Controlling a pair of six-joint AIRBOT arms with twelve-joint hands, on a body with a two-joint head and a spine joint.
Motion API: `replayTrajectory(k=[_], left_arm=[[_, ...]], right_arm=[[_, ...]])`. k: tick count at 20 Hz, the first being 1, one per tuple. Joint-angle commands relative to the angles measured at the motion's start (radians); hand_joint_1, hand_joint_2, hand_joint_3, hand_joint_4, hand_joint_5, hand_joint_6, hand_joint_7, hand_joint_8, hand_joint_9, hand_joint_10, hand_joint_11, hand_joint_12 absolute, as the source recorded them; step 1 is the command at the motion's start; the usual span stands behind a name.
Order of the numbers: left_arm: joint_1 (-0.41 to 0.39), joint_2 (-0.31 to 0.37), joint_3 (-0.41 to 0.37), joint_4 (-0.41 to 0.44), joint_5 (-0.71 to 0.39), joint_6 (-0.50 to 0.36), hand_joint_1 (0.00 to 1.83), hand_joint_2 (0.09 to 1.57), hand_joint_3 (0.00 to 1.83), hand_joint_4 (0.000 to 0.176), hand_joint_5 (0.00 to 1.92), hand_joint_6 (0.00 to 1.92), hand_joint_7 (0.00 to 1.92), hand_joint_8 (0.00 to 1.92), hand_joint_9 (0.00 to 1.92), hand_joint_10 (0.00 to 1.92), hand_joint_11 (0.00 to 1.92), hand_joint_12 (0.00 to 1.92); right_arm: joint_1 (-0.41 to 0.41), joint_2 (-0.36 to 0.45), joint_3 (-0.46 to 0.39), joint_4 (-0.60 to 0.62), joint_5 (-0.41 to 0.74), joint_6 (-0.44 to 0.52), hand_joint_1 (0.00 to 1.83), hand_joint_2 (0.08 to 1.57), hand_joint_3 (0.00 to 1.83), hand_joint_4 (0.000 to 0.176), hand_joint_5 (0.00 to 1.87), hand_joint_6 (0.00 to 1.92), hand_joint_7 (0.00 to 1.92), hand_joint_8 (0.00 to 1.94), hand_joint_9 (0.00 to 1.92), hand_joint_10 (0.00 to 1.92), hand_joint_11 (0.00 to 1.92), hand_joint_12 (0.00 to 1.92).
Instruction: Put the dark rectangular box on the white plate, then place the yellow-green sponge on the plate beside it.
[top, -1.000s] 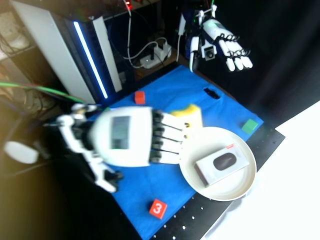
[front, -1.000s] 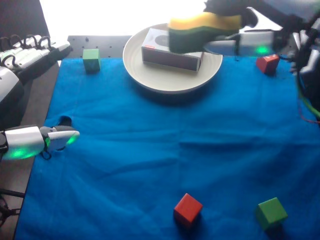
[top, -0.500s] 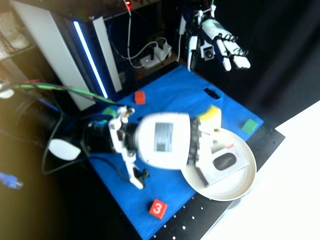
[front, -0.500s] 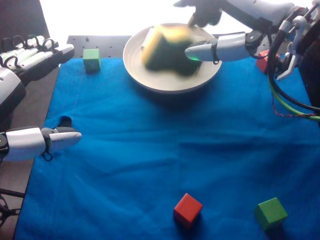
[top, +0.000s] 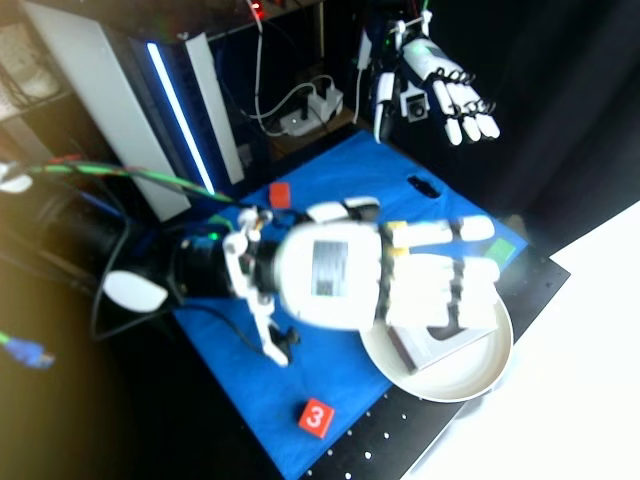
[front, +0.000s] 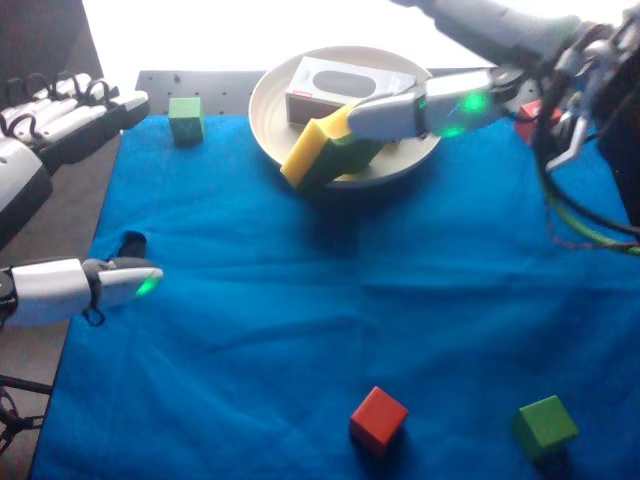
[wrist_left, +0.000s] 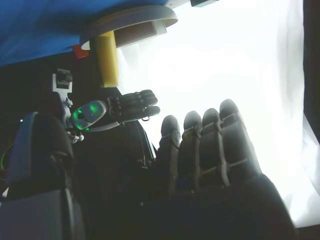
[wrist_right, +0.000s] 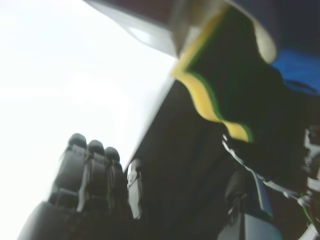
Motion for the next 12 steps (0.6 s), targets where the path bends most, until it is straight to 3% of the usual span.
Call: replayTrajectory(k=[1, 3, 9, 10, 11, 12], left_arm=[[-0.004, 0.003, -0.002, 0.014, -0.129, -0.006, 0.90, 0.94, 0.00, 0.035, 0.20, 0.00, 0.10, 0.00, 0.00, 0.00, 0.00, 0.00], [-0.004, 0.005, -0.002, 0.014, -0.132, -0.008, 0.88, 0.94, 0.00, 0.055, 0.21, 0.00, 0.09, 0.00, 0.00, 0.00, 0.00, 0.00], [0.011, 0.015, -0.009, 0.007, -0.165, -0.012, 0.84, 0.91, 0.00, 0.061, 0.21, 0.00, 0.09, 0.01, 0.00, 0.00, 0.00, 0.00], [0.016, 0.015, -0.010, 0.005, -0.170, -0.012, 0.84, 0.91, 0.00, 0.079, 0.21, 0.00, 0.10, 0.01, 0.00, 0.00, 0.00, 0.00], [0.019, 0.016, -0.011, 0.004, -0.172, -0.013, 0.83, 0.91, 0.00, 0.083, 0.22, 0.01, 0.11, 0.01, 0.00, 0.00, 0.00, 0.00], [0.023, 0.016, -0.012, 0.001, -0.175, -0.013, 0.82, 0.91, 0.00, 0.069, 0.22, 0.00, 0.12, 0.02, 0.00, 0.00, 0.00, 0.00]], right_arm=[[-0.006, 0.018, -0.011, 0.048, 0.162, 0.006, 0.56, 0.88, 0.01, 0.176, 0.00, 0.00, 0.00, 0.00, 0.00, 0.00, 0.01, 0.02], [-0.036, 0.053, -0.047, 0.068, 0.227, 0.006, 0.55, 0.87, 0.00, 0.176, 0.00, 0.00, 0.00, 0.00, 0.00, 0.00, 0.00, 0.00], [-0.138, 0.168, -0.167, 0.115, 0.395, 0.006, 0.59, 0.86, 0.00, 0.176, 0.00, 0.00, 0.00, 0.00, 0.00, 0.00, 0.00, 0.00], [-0.153, 0.178, -0.181, 0.117, 0.416, 0.006, 0.62, 0.87, 0.00, 0.175, 0.00, 0.00, 0.00, 0.00, 0.00, 0.00, 0.00, 0.00], [-0.163, 0.185, -0.192, 0.119, 0.432, 0.006, 0.62, 0.86, 0.00, 0.175, 0.00, 0.00, 0.00, 0.00, 0.00, 0.00, 0.00, 0.00], [-0.178, 0.196, -0.208, 0.119, 0.453, 0.006, 0.65, 0.84, 0.00, 0.170, 0.00, 0.00, 0.00, 0.00, 0.00, 0.00, 0.00, 0.00]])
